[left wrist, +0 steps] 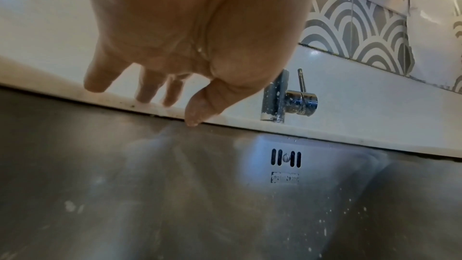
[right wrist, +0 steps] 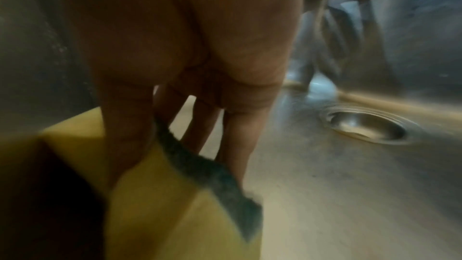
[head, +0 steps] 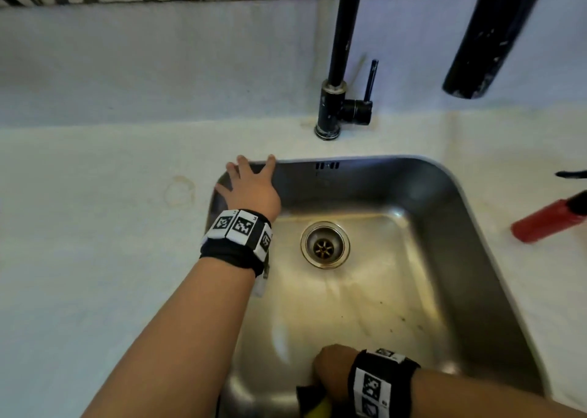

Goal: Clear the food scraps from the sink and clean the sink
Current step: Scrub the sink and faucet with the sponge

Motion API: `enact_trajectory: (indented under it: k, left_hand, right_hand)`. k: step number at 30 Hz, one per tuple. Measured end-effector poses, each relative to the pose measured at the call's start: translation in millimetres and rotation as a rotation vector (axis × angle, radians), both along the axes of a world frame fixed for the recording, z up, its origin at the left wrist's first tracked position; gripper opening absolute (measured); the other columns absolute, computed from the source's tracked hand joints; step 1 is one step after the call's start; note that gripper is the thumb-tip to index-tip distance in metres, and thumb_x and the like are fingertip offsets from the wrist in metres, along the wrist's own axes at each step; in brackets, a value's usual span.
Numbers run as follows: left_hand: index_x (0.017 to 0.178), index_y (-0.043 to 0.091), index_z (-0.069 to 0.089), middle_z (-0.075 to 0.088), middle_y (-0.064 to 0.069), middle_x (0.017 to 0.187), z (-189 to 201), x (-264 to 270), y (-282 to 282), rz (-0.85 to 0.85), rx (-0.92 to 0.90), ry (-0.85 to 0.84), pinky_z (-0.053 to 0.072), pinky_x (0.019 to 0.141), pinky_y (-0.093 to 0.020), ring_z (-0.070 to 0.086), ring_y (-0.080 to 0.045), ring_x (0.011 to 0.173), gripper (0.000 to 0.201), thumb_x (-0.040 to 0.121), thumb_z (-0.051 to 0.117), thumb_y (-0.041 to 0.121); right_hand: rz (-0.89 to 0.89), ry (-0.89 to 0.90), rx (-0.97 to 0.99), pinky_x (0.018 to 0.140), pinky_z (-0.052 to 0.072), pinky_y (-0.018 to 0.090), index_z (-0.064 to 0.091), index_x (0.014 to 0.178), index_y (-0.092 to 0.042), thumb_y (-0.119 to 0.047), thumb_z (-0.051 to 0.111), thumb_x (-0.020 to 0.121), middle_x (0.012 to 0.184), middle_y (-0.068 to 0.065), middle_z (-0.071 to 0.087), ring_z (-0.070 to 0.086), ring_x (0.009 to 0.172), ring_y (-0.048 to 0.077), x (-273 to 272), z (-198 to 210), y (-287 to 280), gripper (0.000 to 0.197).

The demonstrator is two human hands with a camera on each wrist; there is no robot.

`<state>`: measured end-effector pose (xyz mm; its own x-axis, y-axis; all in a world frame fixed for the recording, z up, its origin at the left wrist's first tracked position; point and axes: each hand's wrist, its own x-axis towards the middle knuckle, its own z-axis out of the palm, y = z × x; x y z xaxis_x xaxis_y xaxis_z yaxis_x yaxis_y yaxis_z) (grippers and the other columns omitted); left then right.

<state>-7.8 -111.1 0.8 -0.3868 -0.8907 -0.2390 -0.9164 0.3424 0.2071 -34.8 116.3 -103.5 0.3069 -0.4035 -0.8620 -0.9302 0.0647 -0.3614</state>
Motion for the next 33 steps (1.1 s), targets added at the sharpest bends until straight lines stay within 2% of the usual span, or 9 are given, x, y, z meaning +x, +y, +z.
enact_trajectory:
  k: [2, 5, 7, 9, 14, 20, 26, 29, 33]
  left_hand:
    - [0.148, 0.04, 0.013, 0.001, -0.015, 0.157, 1.0, -3.7, 0.6, 0.0, -0.007, -0.014, 0.01, 0.113, -0.063, -0.002, -0.039, 0.144, 0.075, 0.087, 0.044, 0.009]
    - [0.148, 0.039, 0.013, 0.003, -0.013, 0.157, -1.0, -12.4, 2.4, -0.047, -0.042, -0.017, 0.01, 0.112, -0.063, 0.001, -0.038, 0.144, 0.071, 0.088, 0.044, 0.014]
    - [0.149, 0.037, 0.009, -0.002, -0.012, 0.158, -4.8, -20.2, 6.0, -0.081, -0.043, -0.019, 0.007, 0.113, -0.062, -0.002, -0.035, 0.145, 0.073, 0.089, 0.043, 0.013]
    - [0.149, 0.036, 0.007, -0.005, -0.01, 0.159, -8.5, -28.3, 9.6, -0.117, -0.06, -0.008, 0.005, 0.113, -0.061, -0.006, -0.033, 0.146, 0.076, 0.088, 0.044, 0.011]
    - [0.149, 0.035, 0.001, -0.011, -0.004, 0.159, -19.3, -43.0, 16.8, -0.206, -0.078, 0.046, 0.003, 0.113, -0.061, -0.012, -0.031, 0.146, 0.082, 0.086, 0.047, 0.009]
    - [0.148, 0.04, -0.006, -0.019, 0.002, 0.157, -29.9, -42.2, 17.9, -0.226, -0.083, 0.063, 0.008, 0.111, -0.064, -0.017, -0.03, 0.144, 0.091, 0.084, 0.05, 0.006]
    - [0.147, 0.041, -0.004, -0.019, 0.003, 0.157, -28.1, -46.7, 22.0, -0.179, -0.047, 0.088, 0.01, 0.112, -0.064, -0.019, -0.028, 0.144, 0.092, 0.081, 0.048, 0.003]
    - [0.147, 0.041, -0.002, -0.018, 0.003, 0.157, -26.9, -46.3, 22.2, -0.178, -0.041, 0.091, 0.011, 0.112, -0.065, -0.018, -0.028, 0.145, 0.091, 0.082, 0.048, 0.003]
    - [0.148, 0.042, 0.0, -0.017, 0.002, 0.158, -20.2, -46.8, 24.6, -0.165, -0.01, 0.09, 0.011, 0.112, -0.064, -0.017, -0.028, 0.145, 0.092, 0.08, 0.047, 0.001]
  right_hand:
    - [-0.05, -0.012, -0.016, 0.084, 0.048, 0.04, 0.066, 0.097, 0.001, -0.015, 0.06, 0.09, 0.095, 0.022, 0.063, 0.059, 0.085, 0.034, -17.5, 13.6, -8.3, 0.018]
    - [-0.276, 0.082, -0.249, 0.082, 0.047, 0.031, 0.069, 0.11, -0.015, -0.029, 0.061, 0.088, 0.105, 0.01, 0.069, 0.062, 0.091, 0.027, -67.9, 28.5, -40.4, 0.028]
    - [-0.463, 0.204, -0.45, 0.087, 0.046, 0.03, 0.066, 0.116, -0.021, -0.027, 0.059, 0.087, 0.113, 0.006, 0.067, 0.061, 0.103, 0.025, -105.5, 28.4, -67.0, 0.03]
    - [-0.624, 0.319, -0.578, 0.09, 0.047, 0.031, 0.064, 0.12, -0.018, -0.023, 0.056, 0.089, 0.117, 0.007, 0.065, 0.06, 0.109, 0.027, -134.0, 22.2, -90.8, 0.032]
    - [-0.844, 0.37, -0.649, 0.095, 0.048, 0.035, 0.059, 0.128, -0.027, -0.007, 0.045, 0.091, 0.125, 0.01, 0.06, 0.058, 0.115, 0.028, -163.8, -5.5, -120.4, 0.044]
    - [-0.69, 0.347, -0.567, 0.099, 0.046, 0.04, 0.056, 0.129, -0.029, -0.012, 0.047, 0.093, 0.13, 0.008, 0.051, 0.046, 0.12, 0.031, -135.5, -44.4, -106.3, 0.041]
    - [-0.558, 0.2, -0.45, 0.102, 0.043, 0.04, 0.057, 0.128, -0.027, -0.016, 0.047, 0.094, 0.13, 0.009, 0.05, 0.044, 0.124, 0.03, -75.9, -45.3, -57.4, 0.037]
    - [-0.466, 0.103, -0.379, 0.1, 0.044, 0.038, 0.063, 0.121, -0.014, -0.015, 0.05, 0.091, 0.124, 0.013, 0.057, 0.051, 0.117, 0.032, -45.9, -34.6, -29.0, 0.033]
    - [-0.287, 0.09, -0.092, 0.1, 0.043, 0.047, 0.056, 0.121, 0.006, -0.008, 0.042, 0.097, 0.125, 0.025, 0.054, 0.054, 0.115, 0.039, -12.5, -16.9, 3.1, 0.032]
